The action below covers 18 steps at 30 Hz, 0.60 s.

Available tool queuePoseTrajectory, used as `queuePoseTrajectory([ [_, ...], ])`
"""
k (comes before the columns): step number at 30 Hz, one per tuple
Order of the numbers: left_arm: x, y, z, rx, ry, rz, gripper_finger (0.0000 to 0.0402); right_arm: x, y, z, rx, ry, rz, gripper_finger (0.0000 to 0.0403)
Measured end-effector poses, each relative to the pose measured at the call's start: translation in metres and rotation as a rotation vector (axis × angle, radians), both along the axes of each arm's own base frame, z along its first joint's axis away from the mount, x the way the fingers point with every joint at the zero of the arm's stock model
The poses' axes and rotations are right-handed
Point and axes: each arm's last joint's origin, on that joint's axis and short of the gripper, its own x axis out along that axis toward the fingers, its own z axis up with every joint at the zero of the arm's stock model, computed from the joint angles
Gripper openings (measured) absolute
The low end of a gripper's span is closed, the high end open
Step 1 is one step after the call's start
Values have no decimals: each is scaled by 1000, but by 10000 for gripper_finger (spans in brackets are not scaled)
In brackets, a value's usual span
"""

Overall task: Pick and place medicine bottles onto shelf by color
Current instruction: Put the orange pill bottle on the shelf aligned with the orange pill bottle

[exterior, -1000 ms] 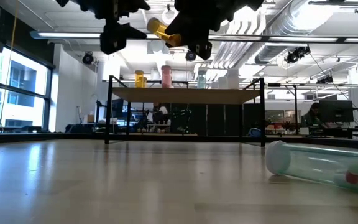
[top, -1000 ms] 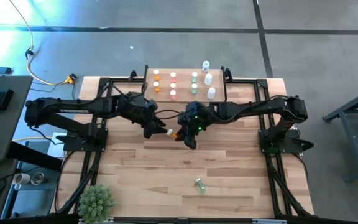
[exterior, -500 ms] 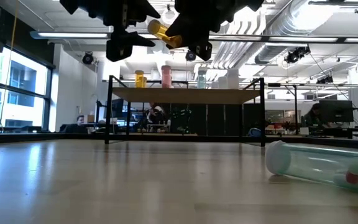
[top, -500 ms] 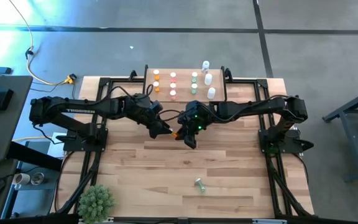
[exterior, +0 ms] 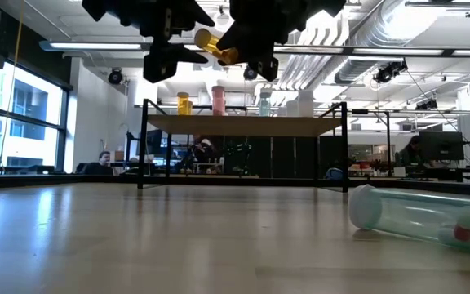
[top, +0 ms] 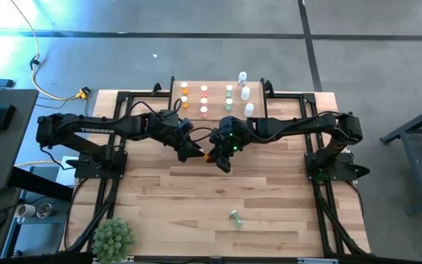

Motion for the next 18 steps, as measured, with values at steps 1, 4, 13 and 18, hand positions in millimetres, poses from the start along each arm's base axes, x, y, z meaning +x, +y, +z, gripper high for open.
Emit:
queuePoseTrajectory([
  [1,1,1,-1,-1,2,3,236,0,0,0,2,0,2,78],
  [4,3,2,-4,-4,14,3,236,0,0,0,2,0,2,78],
  [13,3,2,-4,1,6,2,180,-1,-6,0,5,0,-13,78],
  [18,3,2,-3,25,-7,-9,144,-1,-10,1,12,2,-28,78],
])
